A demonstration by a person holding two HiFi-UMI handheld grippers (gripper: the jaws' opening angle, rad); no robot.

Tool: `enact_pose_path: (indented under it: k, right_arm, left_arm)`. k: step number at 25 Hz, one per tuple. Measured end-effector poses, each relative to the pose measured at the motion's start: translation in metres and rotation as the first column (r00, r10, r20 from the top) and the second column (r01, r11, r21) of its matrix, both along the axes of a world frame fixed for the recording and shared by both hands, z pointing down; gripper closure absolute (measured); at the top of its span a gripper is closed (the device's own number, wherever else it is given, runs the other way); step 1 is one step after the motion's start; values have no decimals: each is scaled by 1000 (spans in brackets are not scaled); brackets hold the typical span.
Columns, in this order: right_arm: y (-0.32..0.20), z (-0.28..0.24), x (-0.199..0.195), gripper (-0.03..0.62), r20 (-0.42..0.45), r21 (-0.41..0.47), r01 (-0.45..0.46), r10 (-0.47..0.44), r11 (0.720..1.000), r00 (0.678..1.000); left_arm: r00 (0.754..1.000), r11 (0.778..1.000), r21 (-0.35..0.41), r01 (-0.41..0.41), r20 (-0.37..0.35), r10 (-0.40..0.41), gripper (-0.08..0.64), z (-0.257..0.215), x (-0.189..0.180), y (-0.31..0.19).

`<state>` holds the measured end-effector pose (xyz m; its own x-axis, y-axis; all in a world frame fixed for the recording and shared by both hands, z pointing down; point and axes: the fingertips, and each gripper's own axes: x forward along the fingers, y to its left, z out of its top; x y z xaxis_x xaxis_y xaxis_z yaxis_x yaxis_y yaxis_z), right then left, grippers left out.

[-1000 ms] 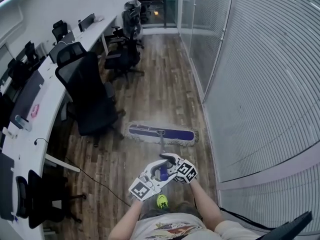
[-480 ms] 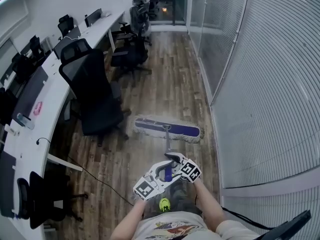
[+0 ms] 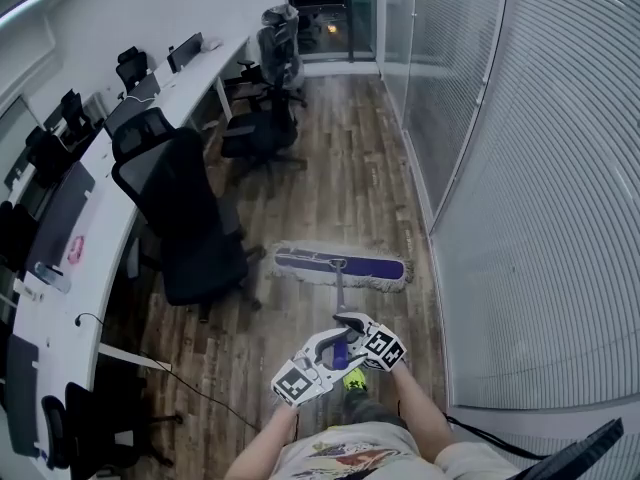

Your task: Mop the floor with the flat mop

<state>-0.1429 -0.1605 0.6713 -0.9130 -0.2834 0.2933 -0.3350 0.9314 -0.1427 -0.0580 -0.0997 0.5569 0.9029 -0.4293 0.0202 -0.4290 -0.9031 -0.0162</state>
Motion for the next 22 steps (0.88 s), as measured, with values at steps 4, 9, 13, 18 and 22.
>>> enact_pose_path:
  k: [4, 9, 13, 18, 22]
  right_arm:
    - [-59, -12, 17, 376, 26, -6, 5, -5, 1000, 1000]
    - [-122, -20, 22, 376, 48, -6, 27, -26, 1000, 999]
    - [-159, -12, 29, 376, 24, 6, 46, -46, 999, 999]
    - [-179, -3, 33, 376, -14, 2, 66, -66, 998, 998]
    - [-194, -10, 43, 376, 19, 1, 51, -51, 999, 999]
  left_arm:
    - [999, 1000, 11, 27, -22, -26, 332, -15, 17, -63]
    - [996, 998, 8, 70, -47, -70, 333, -17, 20, -129]
    - [997, 997, 10, 78, -31, -77, 331, -13, 29, -166]
    - [998, 998, -18, 65, -1, -65, 330, -3, 36, -186]
    - [998, 998, -8, 62, 2, -62, 330, -9, 46, -200]
